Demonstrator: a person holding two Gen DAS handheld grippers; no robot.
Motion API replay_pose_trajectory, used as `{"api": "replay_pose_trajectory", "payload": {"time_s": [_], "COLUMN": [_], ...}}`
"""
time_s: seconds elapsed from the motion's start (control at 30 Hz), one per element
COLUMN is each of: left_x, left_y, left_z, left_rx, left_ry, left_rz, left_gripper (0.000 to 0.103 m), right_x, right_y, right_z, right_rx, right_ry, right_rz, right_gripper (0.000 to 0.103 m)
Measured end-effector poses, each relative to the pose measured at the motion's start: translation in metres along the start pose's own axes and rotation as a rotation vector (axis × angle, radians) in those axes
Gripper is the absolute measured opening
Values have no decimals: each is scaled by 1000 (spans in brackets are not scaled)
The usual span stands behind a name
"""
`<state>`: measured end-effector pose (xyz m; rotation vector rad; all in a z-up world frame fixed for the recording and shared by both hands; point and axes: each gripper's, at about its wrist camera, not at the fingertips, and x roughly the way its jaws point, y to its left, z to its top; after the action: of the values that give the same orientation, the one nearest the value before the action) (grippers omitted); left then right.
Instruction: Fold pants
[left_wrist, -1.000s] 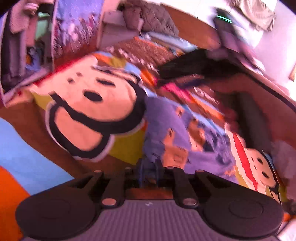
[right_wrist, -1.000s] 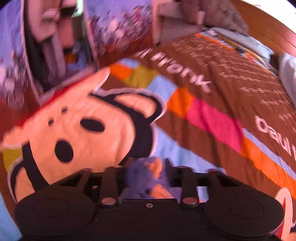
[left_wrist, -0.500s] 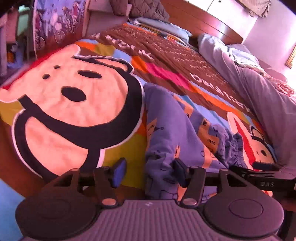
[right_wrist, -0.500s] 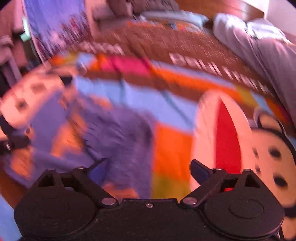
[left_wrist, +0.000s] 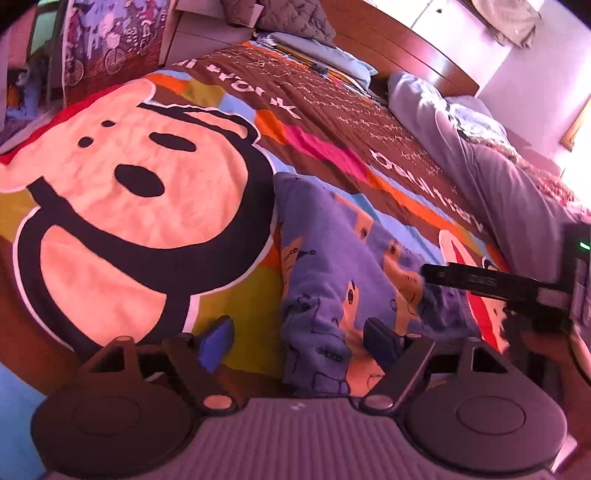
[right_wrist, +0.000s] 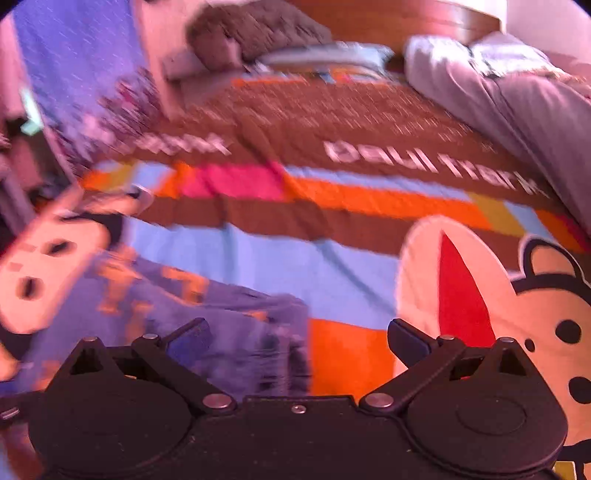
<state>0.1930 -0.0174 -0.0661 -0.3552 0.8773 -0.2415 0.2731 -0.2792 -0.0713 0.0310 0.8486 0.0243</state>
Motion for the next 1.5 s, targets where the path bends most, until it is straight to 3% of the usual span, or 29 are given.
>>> {"api": "replay_pose_trajectory", "payload": {"time_s": [0.03, 0.1, 0.2, 0.33, 0.4, 0.57, 0.63, 0.77, 0.9, 1.03, 1.23, 1.33, 1.37, 1.5], "left_x": [-1, -2, -2, -4, -4, -4, -3, -7, -23, -32, -19, -10, -7, 2], "left_y": [-1, -3, -4, -4, -4, -5, -6, -5, 4, 10, 6, 3, 4, 12], "left_z": [-1, -2, -2, -4, -4, -6, -7, -8, -11, -9, -8, -10, -9, -7], "left_rx": [8, 18, 27, 23, 19, 19, 21, 3, -69, -117, -113, -101, -110, -175], "left_ry": [0, 2, 5, 4, 3, -4, -8, -29, -130, -193, -193, -145, -133, -102], "left_rz": [2, 0, -6, -12, -21, -21, -17, -14, 2, -60, -113, -164, -167, -166], "left_gripper": [83, 86, 89, 93, 98, 102, 102, 102, 102, 102, 102, 102, 102, 102], "right_x": [11, 15, -7, -42, -52, -40, -48, -55, -71, -72, -25, 9, 19, 21], "right_y": [-2, -9, -19, -29, -29, -23, -30, -32, -35, -39, -46, -48, -49, -67], "right_z": [1, 5, 15, 14, 1, -60, -82, -82, -77, -52, -23, -21, -25, -40], "right_rx": [-5, 25, 87, 142, 150, 144, 217, 290, 339, 309, 204, 151, 158, 256], "right_ry": [25, 23, -69, -131, -102, 124, 52, 51, -22, -72, -120, -41, -5, -71], "right_rz": [-35, -23, -70, 21, 34, 28, 62, 65, 82, 88, 317, 385, 411, 504], "right_gripper": [102, 102, 102, 102, 102, 102, 102, 102, 102, 102, 102, 102, 102, 102]}}
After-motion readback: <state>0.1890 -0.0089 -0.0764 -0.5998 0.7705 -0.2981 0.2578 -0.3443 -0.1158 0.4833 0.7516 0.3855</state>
